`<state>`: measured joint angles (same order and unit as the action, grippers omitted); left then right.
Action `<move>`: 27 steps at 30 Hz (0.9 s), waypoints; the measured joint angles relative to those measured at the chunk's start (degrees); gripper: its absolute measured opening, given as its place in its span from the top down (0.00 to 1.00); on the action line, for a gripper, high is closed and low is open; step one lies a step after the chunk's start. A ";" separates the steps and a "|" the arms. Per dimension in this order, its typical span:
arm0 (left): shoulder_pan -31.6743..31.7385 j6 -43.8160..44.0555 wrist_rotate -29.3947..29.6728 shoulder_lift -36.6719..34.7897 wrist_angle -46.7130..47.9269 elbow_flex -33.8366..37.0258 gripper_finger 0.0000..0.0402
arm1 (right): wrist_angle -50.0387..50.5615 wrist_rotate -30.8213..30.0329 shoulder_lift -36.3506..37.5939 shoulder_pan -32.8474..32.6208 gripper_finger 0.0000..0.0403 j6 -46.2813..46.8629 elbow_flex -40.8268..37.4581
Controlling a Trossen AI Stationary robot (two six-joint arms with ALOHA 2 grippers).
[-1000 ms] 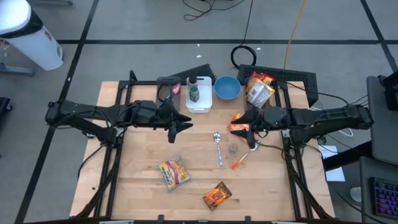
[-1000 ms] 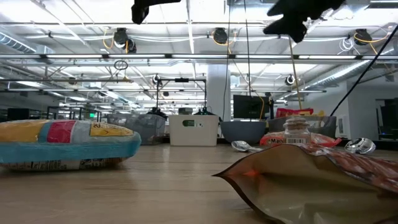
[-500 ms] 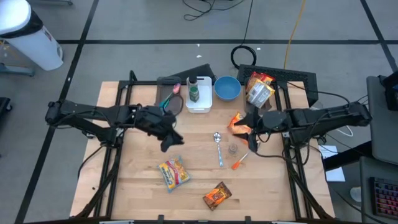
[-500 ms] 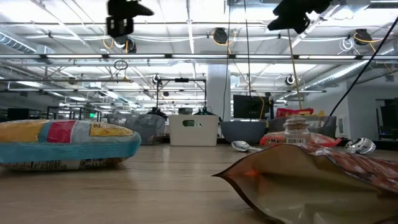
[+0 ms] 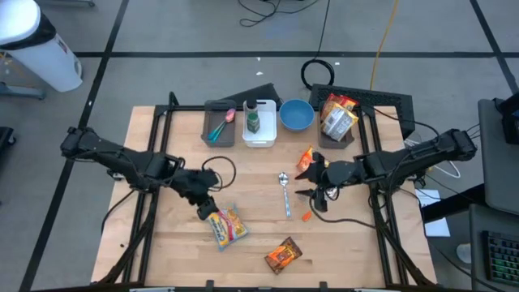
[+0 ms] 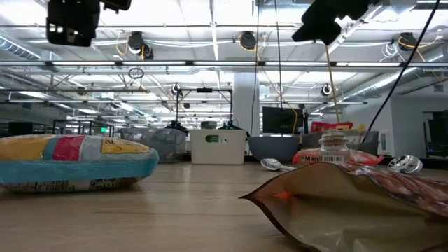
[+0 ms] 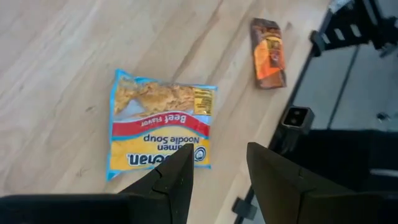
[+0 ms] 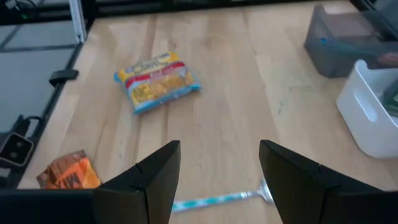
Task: Pick & Place Food Item
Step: Put the light blue noodle pack into the right black bin
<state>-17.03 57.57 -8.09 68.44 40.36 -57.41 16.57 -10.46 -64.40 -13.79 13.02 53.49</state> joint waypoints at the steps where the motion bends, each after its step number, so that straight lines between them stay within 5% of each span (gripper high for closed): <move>1: -0.87 1.14 1.08 -0.01 0.00 0.31 0.61 | -1.72 -0.02 -0.30 -0.20 0.47 0.00 -0.38; 18: -12.03 18.21 11.24 0.01 -20.99 17.14 0.61 | -11.21 3.21 -0.68 -1.00 0.47 11.34 -7.94; 27: -14.67 25.81 8.60 0.01 -25.33 25.04 0.61 | -12.17 3.08 -0.64 -0.95 0.47 12.26 -8.54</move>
<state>-31.70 83.38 0.51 68.45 15.03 -32.36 4.40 -7.38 -65.04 -14.74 25.28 44.95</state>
